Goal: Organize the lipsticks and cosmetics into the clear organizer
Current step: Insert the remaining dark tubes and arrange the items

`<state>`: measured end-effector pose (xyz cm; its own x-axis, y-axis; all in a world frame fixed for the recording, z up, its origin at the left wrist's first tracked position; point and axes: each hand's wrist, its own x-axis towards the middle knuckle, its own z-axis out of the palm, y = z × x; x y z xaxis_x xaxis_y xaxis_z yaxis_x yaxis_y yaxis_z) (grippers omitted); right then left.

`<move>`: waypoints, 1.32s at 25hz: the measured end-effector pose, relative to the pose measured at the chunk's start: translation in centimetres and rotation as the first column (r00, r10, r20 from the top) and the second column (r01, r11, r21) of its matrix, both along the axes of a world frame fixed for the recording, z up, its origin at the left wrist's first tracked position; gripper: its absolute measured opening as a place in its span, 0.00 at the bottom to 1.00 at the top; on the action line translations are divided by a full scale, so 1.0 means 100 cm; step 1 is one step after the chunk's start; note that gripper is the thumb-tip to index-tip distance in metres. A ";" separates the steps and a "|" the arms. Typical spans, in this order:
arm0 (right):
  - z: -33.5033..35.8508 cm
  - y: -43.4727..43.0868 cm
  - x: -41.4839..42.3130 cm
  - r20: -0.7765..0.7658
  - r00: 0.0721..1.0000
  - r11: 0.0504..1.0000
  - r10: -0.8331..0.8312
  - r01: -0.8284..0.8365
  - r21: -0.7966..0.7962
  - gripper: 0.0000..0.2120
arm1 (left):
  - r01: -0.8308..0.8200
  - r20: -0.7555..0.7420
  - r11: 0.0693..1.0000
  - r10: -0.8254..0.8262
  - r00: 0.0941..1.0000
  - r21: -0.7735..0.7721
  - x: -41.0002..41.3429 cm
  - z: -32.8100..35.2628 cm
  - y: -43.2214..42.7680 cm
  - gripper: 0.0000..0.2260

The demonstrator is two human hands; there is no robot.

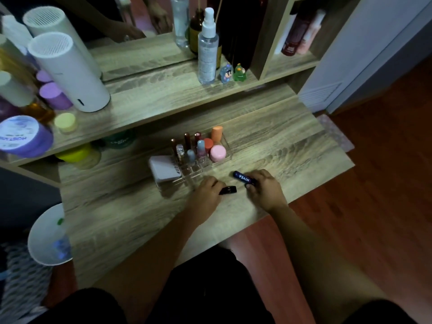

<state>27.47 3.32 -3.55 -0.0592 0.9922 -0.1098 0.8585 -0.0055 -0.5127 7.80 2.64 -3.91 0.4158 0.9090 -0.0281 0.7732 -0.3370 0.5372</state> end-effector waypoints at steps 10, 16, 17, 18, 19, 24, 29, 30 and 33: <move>0.013 0.039 -0.089 -0.420 0.907 0.998 -0.043 0.062 0.031 0.12 | -0.550 0.368 0.835 0.519 0.772 -0.023 -0.068 0.030 -0.002 0.12; 0.009 0.051 -0.111 -0.341 0.940 0.997 -0.002 0.029 0.075 0.14 | -0.517 0.261 0.855 0.493 0.830 0.028 -0.061 0.031 0.013 0.09; 0.008 0.050 -0.113 -0.329 0.944 0.998 0.002 0.020 0.062 0.15 | -0.511 0.231 0.859 0.491 0.840 0.029 -0.060 0.028 0.015 0.09; 0.006 0.049 -0.114 -0.321 0.947 0.998 0.007 0.011 0.054 0.14 | -0.511 0.211 0.859 0.496 0.842 0.021 -0.060 0.027 0.017 0.09; 0.005 0.048 -0.114 -0.319 0.948 0.999 0.014 0.003 0.052 0.14 | -0.515 0.205 0.857 0.503 0.840 0.009 -0.060 0.025 0.018 0.10; 0.004 0.047 -0.116 -0.285 0.956 0.995 0.067 -0.042 0.093 0.09 | -0.510 0.232 0.860 0.500 0.834 -0.022 -0.060 0.025 0.021 0.13; 0.006 0.047 -0.113 -0.255 0.963 0.993 0.085 -0.060 0.103 0.07 | -0.517 0.250 0.855 0.511 0.822 -0.048 -0.059 0.024 0.021 0.07; 0.007 0.048 -0.113 -0.224 0.970 0.992 0.093 -0.072 0.103 0.08 | -0.512 0.247 0.858 0.506 0.826 -0.046 -0.059 0.024 0.021 0.07; 0.008 0.051 -0.112 -0.082 0.982 0.985 0.171 -0.168 0.043 0.13 | -0.517 0.248 0.856 0.506 0.826 -0.024 -0.057 0.023 0.023 0.07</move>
